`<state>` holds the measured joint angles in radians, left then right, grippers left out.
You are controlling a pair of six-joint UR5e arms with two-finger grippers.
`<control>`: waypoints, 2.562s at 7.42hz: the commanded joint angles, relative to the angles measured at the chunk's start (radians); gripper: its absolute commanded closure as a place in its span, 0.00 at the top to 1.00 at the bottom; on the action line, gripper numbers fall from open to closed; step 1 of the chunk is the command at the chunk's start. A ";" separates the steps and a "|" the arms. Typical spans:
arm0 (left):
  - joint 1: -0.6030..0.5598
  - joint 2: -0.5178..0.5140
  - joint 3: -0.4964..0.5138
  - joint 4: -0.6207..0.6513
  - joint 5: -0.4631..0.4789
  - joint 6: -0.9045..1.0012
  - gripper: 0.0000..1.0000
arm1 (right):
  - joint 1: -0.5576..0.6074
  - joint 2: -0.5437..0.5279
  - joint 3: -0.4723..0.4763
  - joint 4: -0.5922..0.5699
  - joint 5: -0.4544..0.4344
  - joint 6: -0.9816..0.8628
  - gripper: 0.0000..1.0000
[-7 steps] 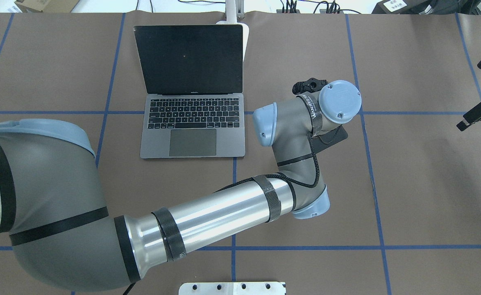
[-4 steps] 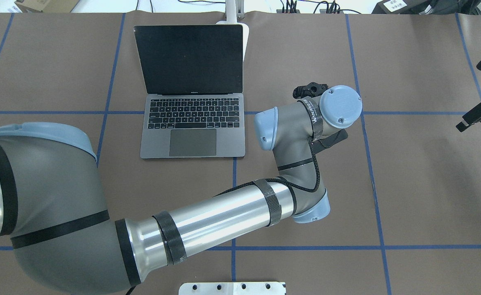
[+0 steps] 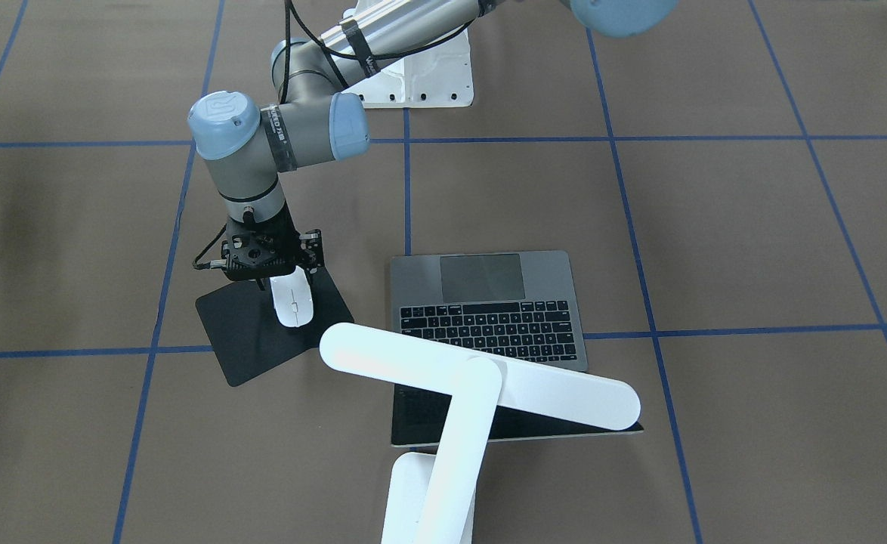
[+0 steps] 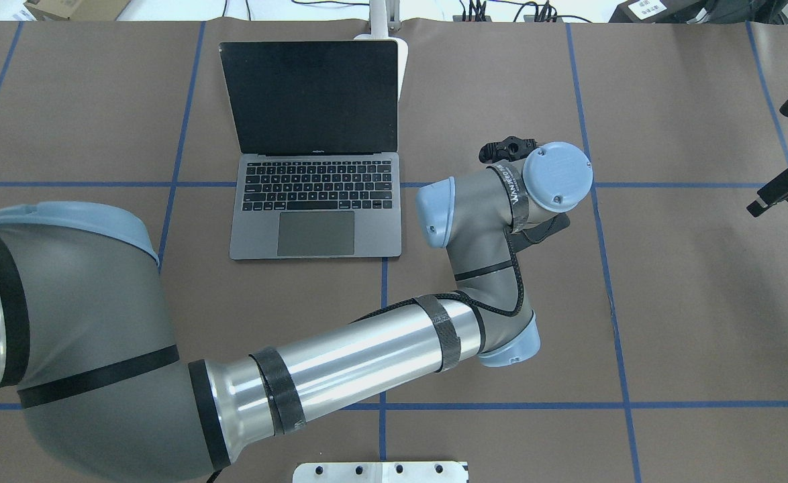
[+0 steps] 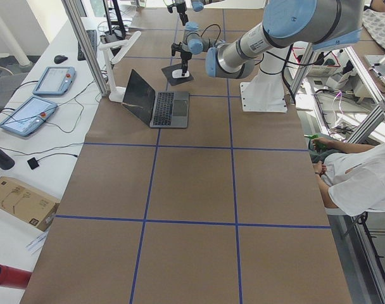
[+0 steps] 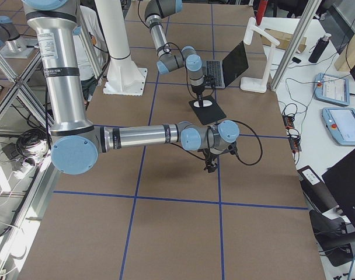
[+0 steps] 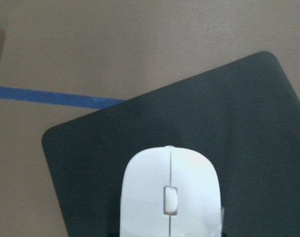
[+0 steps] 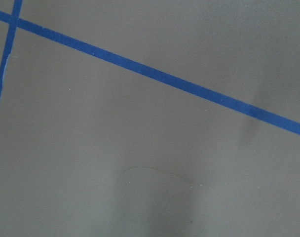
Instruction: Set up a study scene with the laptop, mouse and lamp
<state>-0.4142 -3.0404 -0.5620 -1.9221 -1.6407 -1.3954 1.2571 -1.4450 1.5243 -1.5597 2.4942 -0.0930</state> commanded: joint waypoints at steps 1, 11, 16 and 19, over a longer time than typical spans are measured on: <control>-0.003 0.002 -0.018 0.000 -0.002 0.007 0.99 | 0.001 0.003 0.000 0.001 0.000 -0.001 0.99; -0.384 0.848 -1.127 0.395 -0.431 0.543 0.99 | 0.128 -0.001 0.019 0.006 -0.040 -0.004 0.99; -0.847 1.259 -1.182 0.382 -0.687 1.248 0.99 | 0.202 -0.171 0.185 0.004 -0.044 0.083 0.98; -1.122 1.321 -1.020 0.412 -0.791 1.517 0.99 | 0.263 -0.222 0.230 0.007 -0.128 0.070 0.99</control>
<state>-1.4326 -1.7401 -1.6545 -1.5256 -2.4077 -0.0052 1.5011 -1.6571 1.7377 -1.5531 2.4119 -0.0191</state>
